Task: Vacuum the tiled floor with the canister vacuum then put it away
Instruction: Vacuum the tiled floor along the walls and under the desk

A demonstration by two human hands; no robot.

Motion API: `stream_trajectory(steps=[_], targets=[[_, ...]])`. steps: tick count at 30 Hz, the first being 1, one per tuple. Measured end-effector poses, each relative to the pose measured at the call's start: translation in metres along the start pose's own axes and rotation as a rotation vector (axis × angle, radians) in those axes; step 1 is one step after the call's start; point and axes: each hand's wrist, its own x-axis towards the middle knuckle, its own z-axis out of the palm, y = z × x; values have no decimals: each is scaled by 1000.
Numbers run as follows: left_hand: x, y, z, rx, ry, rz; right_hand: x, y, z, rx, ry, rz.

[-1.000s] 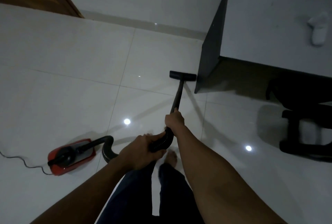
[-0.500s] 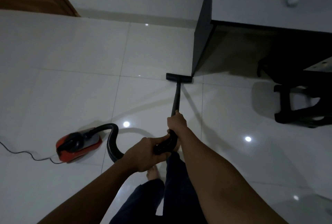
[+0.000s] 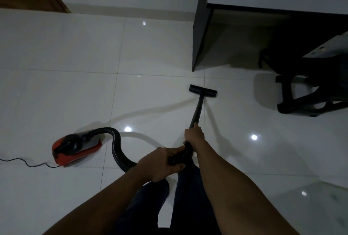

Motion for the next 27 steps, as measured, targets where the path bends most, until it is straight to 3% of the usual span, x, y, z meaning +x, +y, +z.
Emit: stream_trajectory(steps=[6, 18, 27], targets=[[47, 10, -2, 29, -37, -67, 34, -14, -32, -56, -27, -22], [182, 61, -55, 70, 29, -118, 135, -110, -107, 24, -26, -27], [225, 63, -75, 65, 51, -195, 175, -143, -117, 63, 24, -40]])
